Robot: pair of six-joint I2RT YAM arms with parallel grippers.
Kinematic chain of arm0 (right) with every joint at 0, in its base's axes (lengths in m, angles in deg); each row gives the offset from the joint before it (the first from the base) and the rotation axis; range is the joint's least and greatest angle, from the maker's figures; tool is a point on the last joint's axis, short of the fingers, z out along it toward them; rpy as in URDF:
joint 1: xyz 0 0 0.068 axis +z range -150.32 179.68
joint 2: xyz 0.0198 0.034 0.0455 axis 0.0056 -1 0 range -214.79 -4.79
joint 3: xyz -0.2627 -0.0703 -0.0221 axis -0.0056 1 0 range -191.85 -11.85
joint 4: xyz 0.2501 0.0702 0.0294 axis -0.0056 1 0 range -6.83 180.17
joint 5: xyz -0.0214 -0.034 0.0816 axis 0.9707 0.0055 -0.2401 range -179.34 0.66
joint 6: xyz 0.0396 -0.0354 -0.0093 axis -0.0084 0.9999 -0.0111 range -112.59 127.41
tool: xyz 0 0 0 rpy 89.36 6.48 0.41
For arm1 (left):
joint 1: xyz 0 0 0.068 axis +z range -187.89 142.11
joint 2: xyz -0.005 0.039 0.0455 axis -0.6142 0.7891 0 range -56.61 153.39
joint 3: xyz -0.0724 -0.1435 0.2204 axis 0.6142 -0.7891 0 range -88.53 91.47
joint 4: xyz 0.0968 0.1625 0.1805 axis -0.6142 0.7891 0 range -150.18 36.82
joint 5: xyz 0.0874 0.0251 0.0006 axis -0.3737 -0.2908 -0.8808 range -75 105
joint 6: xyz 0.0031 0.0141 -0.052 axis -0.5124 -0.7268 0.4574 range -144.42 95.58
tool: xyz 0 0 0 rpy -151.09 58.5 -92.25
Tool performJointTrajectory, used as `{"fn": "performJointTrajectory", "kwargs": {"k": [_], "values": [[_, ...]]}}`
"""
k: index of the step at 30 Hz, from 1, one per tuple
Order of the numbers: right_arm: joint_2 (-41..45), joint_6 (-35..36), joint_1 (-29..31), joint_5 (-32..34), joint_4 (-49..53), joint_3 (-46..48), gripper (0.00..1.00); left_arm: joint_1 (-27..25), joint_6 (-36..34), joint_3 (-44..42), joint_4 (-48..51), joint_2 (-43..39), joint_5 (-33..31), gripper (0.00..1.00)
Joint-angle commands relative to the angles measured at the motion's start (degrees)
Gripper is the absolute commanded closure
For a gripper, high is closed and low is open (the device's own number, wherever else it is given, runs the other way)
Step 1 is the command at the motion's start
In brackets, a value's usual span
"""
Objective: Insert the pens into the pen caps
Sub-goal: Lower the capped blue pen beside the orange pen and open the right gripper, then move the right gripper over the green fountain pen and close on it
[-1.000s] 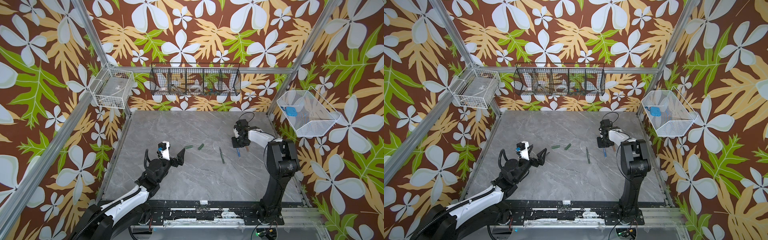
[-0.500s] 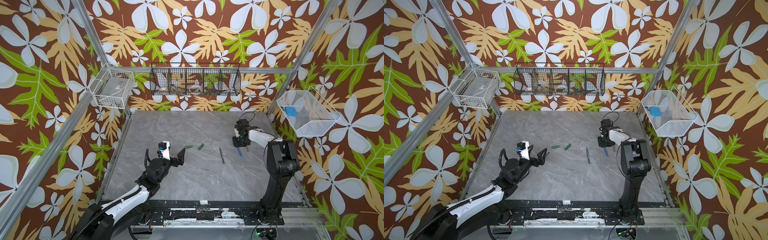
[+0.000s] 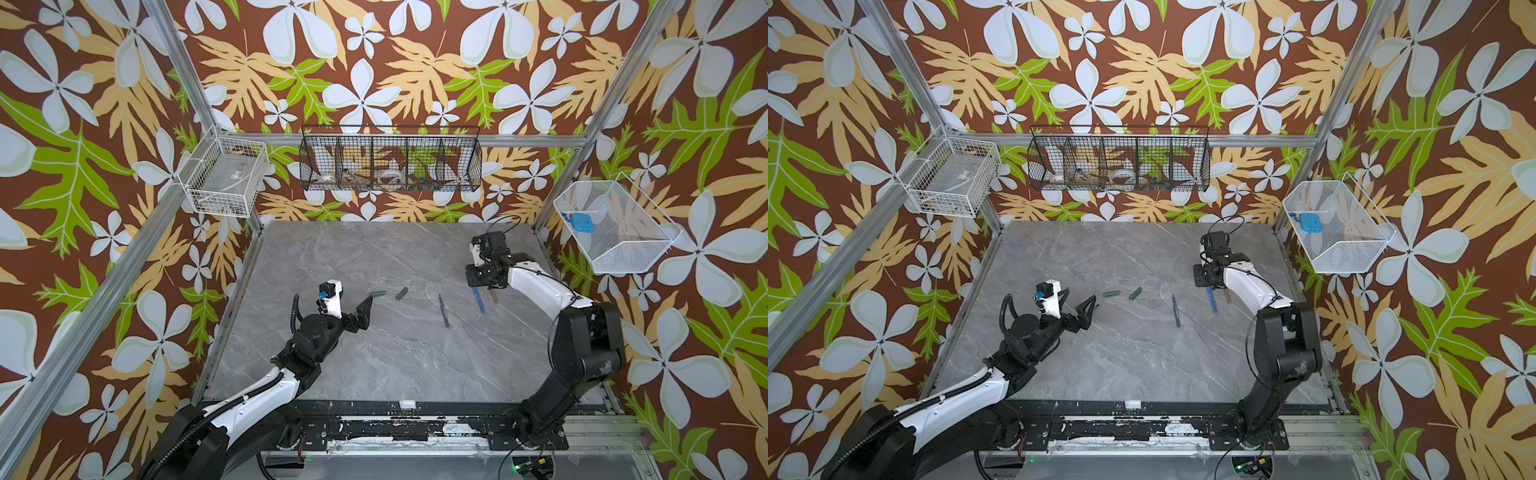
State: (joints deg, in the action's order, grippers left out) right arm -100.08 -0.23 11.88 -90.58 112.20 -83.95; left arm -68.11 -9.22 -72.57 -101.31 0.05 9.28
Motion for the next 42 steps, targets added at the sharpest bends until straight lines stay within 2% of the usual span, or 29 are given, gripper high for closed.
{"fn": "performJointTrajectory", "kwargs": {"k": [1, 4, 10, 15, 23, 26, 30, 42], "values": [[4.74, -3.08, 2.66, -3.50, -2.93, 2.65, 0.60, -0.02, -0.20, -0.18, -0.67, -0.42, -0.69, 0.00], [6.25, -5.44, 3.33, -5.64, -1.45, 3.45, 0.59, -0.06, -0.28, -0.19, -0.80, -0.87, 1.09, 0.00], [3.97, -5.04, 6.24, -0.79, 2.85, 2.76, 0.59, -0.02, -0.43, -0.24, -1.02, -0.78, 1.55, 0.00], [0.20, -4.75, 8.60, -3.49, 3.57, 1.73, 0.59, -0.02, -0.89, -0.07, -0.81, -0.10, 1.71, 0.00], [-6.81, -3.80, 11.81, 1.97, 7.79, -3.03, 0.58, -0.02, -0.88, 0.35, -0.48, 0.03, 2.65, 0.00], [-7.99, -3.55, 11.92, -0.20, 6.83, -3.23, 0.58, -0.02, -0.96, 0.27, -0.50, -0.06, 2.68, 0.00], [-9.78, -3.81, 12.02, 2.08, 8.25, -4.10, 0.58, -0.02, -0.79, 0.29, -0.92, 0.63, 2.59, 0.00], [-14.48, -3.92, 13.03, 1.92, 7.61, -4.58, 0.58, -0.02, -0.71, 0.45, -1.45, 1.72, 3.30, 0.00]]}}
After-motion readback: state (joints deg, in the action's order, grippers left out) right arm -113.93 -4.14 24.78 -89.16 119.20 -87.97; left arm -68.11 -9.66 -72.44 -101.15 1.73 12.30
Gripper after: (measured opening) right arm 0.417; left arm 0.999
